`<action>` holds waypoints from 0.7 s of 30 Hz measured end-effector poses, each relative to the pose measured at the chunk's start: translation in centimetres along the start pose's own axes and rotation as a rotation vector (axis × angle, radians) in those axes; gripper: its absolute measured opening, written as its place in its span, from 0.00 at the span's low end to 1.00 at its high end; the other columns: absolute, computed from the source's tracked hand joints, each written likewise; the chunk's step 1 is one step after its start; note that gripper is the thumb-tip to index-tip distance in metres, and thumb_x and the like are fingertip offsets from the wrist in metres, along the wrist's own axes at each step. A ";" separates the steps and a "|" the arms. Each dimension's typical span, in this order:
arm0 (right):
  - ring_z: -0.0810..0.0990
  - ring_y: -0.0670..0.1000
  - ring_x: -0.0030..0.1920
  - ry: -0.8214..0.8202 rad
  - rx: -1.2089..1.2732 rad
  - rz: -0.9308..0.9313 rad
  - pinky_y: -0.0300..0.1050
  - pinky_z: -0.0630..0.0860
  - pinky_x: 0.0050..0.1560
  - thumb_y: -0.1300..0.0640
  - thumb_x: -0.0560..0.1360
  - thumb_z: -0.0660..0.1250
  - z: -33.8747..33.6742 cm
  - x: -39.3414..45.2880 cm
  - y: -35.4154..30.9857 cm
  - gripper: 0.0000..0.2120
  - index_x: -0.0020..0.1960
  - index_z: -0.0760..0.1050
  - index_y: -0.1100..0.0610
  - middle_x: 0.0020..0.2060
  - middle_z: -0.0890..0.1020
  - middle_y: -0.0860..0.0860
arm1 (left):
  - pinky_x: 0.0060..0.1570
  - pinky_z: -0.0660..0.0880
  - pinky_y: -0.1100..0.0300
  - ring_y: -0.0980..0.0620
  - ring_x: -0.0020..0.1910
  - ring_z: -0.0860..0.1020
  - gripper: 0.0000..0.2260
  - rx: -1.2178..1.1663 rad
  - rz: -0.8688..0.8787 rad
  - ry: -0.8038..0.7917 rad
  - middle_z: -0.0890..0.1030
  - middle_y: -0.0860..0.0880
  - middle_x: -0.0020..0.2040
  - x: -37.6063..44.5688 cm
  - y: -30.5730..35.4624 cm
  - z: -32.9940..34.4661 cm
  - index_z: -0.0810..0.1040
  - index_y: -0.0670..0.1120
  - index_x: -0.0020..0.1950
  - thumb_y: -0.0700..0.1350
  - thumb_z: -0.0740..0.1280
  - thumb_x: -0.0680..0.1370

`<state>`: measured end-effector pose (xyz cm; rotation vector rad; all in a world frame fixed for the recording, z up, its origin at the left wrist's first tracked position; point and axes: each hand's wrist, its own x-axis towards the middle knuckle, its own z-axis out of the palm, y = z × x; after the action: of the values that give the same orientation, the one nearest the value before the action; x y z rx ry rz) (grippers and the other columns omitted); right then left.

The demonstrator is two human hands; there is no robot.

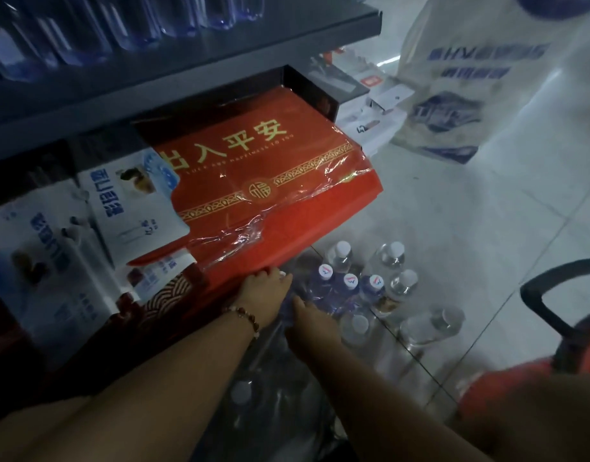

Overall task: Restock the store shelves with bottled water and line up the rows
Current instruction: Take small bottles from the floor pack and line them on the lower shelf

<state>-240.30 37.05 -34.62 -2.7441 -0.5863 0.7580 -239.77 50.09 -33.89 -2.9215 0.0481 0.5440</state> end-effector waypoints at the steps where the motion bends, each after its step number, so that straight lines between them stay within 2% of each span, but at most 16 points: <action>1: 0.79 0.59 0.61 0.001 -0.027 -0.001 0.52 0.76 0.57 0.55 0.79 0.63 0.2 0.5 0.1 0.24 0.73 0.64 0.54 0.66 0.76 0.56 | 0.61 0.75 0.53 0.45 0.65 0.76 0.29 -0.013 -0.006 -0.024 0.68 0.43 0.72 0.4 0.0 0.4 0.55 0.49 0.81 0.45 0.63 0.82; 2: 0.79 0.59 0.60 0.001 -0.054 -0.002 0.52 0.76 0.56 0.56 0.78 0.64 0.4 0.9 0.3 0.23 0.72 0.65 0.54 0.65 0.76 0.56 | 0.61 0.76 0.52 0.44 0.64 0.77 0.28 -0.042 -0.018 -0.040 0.68 0.42 0.72 0.7 0.0 0.8 0.55 0.49 0.81 0.44 0.63 0.82; 5: 0.78 0.58 0.59 0.013 -0.169 -0.031 0.51 0.76 0.53 0.58 0.78 0.64 0.7 1.7 0.6 0.19 0.68 0.68 0.55 0.63 0.75 0.56 | 0.54 0.79 0.54 0.45 0.58 0.80 0.19 -0.142 -0.045 -0.016 0.73 0.42 0.66 1.0 0.4 1.4 0.63 0.48 0.72 0.42 0.62 0.82; 8: 0.79 0.57 0.58 0.038 -0.193 -0.060 0.50 0.76 0.52 0.59 0.79 0.63 0.5 2.3 0.7 0.13 0.64 0.71 0.57 0.60 0.76 0.56 | 0.49 0.78 0.55 0.46 0.55 0.82 0.12 -0.119 -0.058 0.005 0.79 0.43 0.61 1.3 0.1 1.3 0.67 0.47 0.66 0.39 0.60 0.83; 11: 0.79 0.57 0.58 0.051 -0.183 -0.065 0.49 0.73 0.50 0.58 0.80 0.63 0.0 2.4 0.9 0.10 0.61 0.73 0.57 0.59 0.77 0.56 | 0.50 0.80 0.54 0.46 0.55 0.84 0.14 -0.103 -0.077 -0.026 0.83 0.44 0.59 1.8 -1.2 1.5 0.66 0.43 0.70 0.39 0.60 0.84; 14: 0.79 0.57 0.56 0.081 -0.082 -0.020 0.46 0.72 0.49 0.53 0.79 0.65 -1.4 2.3 0.8 0.12 0.59 0.75 0.57 0.58 0.77 0.56 | 0.53 0.81 0.52 0.44 0.56 0.84 0.19 -0.056 -0.111 -0.046 0.83 0.42 0.60 1.2 -1.4 1.8 0.63 0.38 0.74 0.37 0.60 0.83; 17: 0.81 0.58 0.54 0.073 0.009 0.034 0.48 0.75 0.48 0.49 0.77 0.69 -4.4 2.0 0.3 0.16 0.59 0.78 0.58 0.57 0.77 0.57 | 0.56 0.80 0.53 0.44 0.60 0.81 0.15 -0.019 -0.109 -0.008 0.79 0.41 0.64 -0.1 -1.1 0.7 0.66 0.39 0.70 0.41 0.59 0.84; 19: 0.82 0.57 0.51 0.064 0.039 0.022 0.45 0.73 0.45 0.49 0.76 0.69 -7.2 1.6 0.0 0.17 0.60 0.78 0.58 0.55 0.80 0.58 | 0.57 0.79 0.51 0.43 0.62 0.79 0.13 -0.037 -0.115 0.030 0.75 0.41 0.66 -1.1 -1.3 -0.8 0.68 0.41 0.67 0.45 0.57 0.85; 21: 0.79 0.55 0.46 0.065 0.060 -0.026 0.41 0.71 0.41 0.52 0.77 0.68 -10.5 0.6 -0.6 0.15 0.60 0.76 0.59 0.51 0.81 0.56 | 0.53 0.78 0.50 0.41 0.60 0.80 0.15 -0.063 -0.098 0.062 0.75 0.41 0.65 -2.8 -1.8 -2.8 0.68 0.41 0.66 0.46 0.51 0.85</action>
<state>-234.41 36.61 -25.83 -2.6893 -0.5748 0.6661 -241.24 51.43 -30.00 -2.9826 -0.1058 0.4472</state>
